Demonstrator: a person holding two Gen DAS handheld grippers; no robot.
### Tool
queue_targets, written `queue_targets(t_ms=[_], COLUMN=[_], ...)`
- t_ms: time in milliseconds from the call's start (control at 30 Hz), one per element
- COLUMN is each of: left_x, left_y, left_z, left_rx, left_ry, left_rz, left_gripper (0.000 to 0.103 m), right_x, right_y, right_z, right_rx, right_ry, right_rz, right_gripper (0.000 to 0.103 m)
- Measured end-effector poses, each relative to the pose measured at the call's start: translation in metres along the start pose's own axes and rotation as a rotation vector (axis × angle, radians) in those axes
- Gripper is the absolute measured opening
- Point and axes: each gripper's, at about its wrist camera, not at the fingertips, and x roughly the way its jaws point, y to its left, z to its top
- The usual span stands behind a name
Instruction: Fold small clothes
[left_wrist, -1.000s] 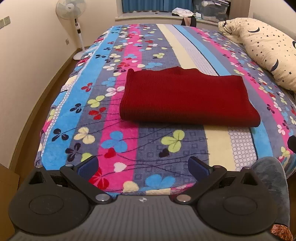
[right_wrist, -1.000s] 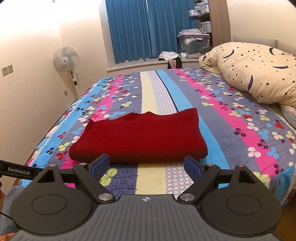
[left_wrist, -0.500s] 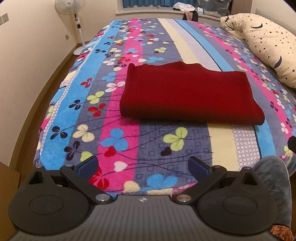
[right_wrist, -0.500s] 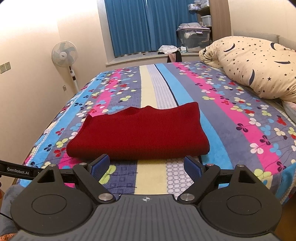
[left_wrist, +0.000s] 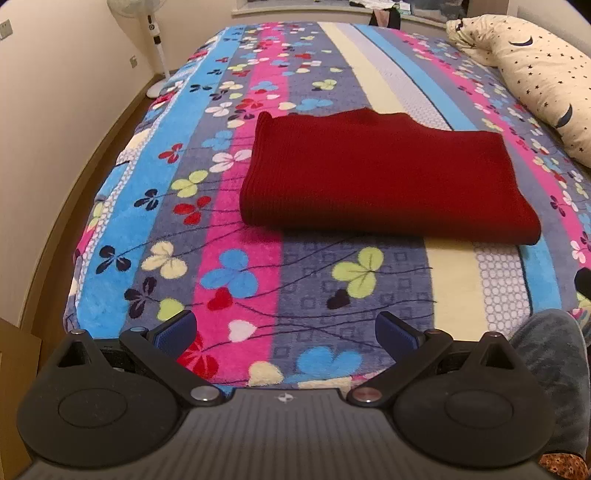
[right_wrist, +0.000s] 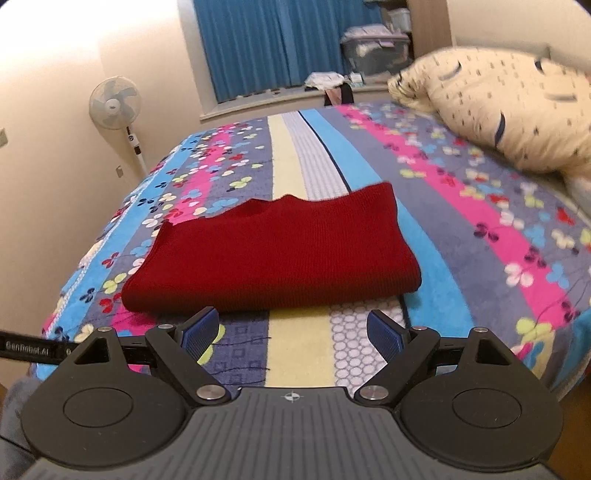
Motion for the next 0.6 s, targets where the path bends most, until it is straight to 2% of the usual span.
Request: queue_targets(t_ms=[300,467,600], left_x=[0.03,0.051,0.07], left_y=[0.005,0.014,0.027], left_z=[0.023,0.039,0.052], left_rx=[-0.035,-0.09,-0.136], left_ry=[0.055,0.076,0.085], left_rz=[0.004,0.019,0.052], left_gripper=[0.103,0.103,0.103], right_x=[0.053,0.117,0.176], right_y=[-0.075,-0.132,-0.172], right_z=[0.015,0.015,0.012], right_rx=[0.427,0.647,0.824], right_ry=[0.013,0.017,0.067], right_rz=[0.085,0.035,0.025], right_gripper=[0.088,0.088,0.088])
